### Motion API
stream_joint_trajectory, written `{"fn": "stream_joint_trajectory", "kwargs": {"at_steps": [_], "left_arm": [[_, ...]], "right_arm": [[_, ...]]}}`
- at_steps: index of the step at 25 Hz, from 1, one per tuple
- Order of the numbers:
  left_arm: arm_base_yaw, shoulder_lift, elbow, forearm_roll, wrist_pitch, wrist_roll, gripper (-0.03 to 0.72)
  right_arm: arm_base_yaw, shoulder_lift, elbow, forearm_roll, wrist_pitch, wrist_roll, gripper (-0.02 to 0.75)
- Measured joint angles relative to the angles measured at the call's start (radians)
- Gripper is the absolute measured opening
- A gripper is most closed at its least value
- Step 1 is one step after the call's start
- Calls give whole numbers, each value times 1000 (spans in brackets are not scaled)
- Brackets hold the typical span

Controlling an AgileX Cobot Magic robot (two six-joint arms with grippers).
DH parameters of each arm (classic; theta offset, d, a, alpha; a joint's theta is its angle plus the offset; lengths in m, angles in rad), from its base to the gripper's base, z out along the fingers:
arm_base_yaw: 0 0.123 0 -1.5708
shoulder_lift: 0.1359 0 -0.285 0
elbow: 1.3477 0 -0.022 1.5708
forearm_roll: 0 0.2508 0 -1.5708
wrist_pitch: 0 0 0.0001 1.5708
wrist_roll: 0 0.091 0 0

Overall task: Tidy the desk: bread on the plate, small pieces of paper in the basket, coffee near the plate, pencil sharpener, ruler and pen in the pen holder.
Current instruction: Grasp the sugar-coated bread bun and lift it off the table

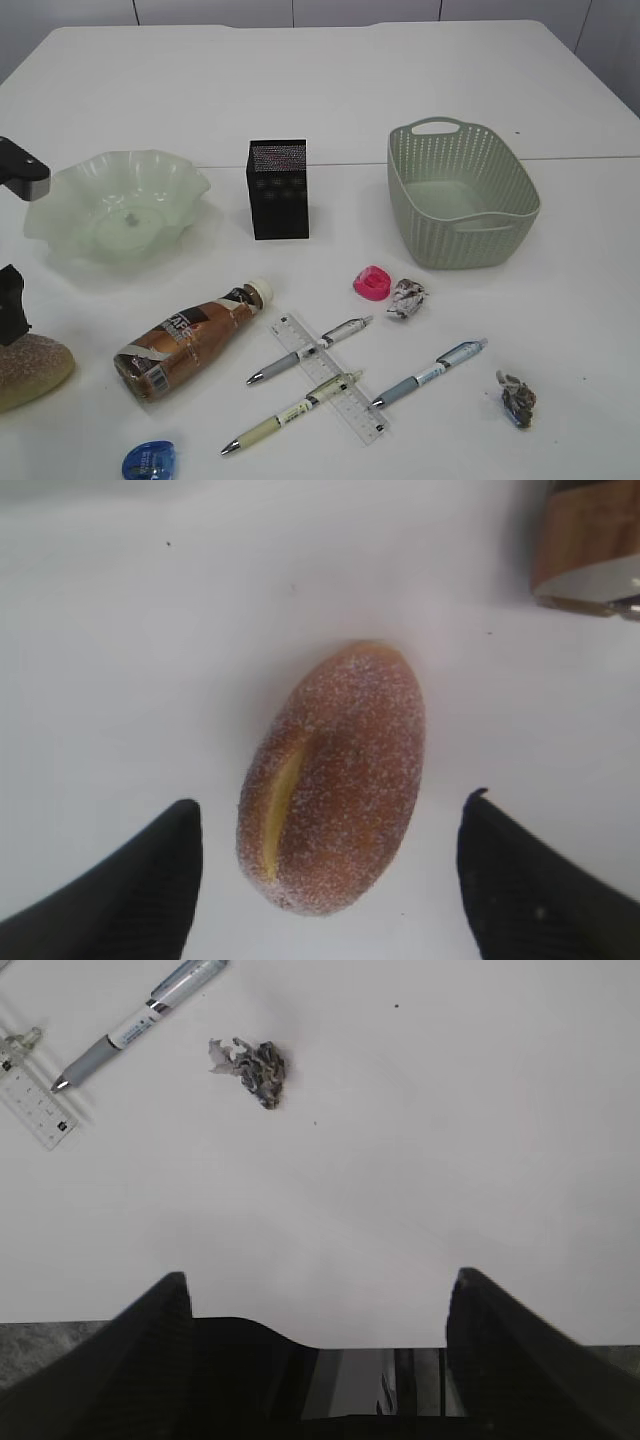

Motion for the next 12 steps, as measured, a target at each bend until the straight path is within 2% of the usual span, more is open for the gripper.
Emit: {"fn": "stream_joint_trajectory", "kwargs": {"at_steps": [12], "left_arm": [[0,59,15,33,-20,-11,599]], "right_arm": [[0,0,0,2,0,-8,577]]}}
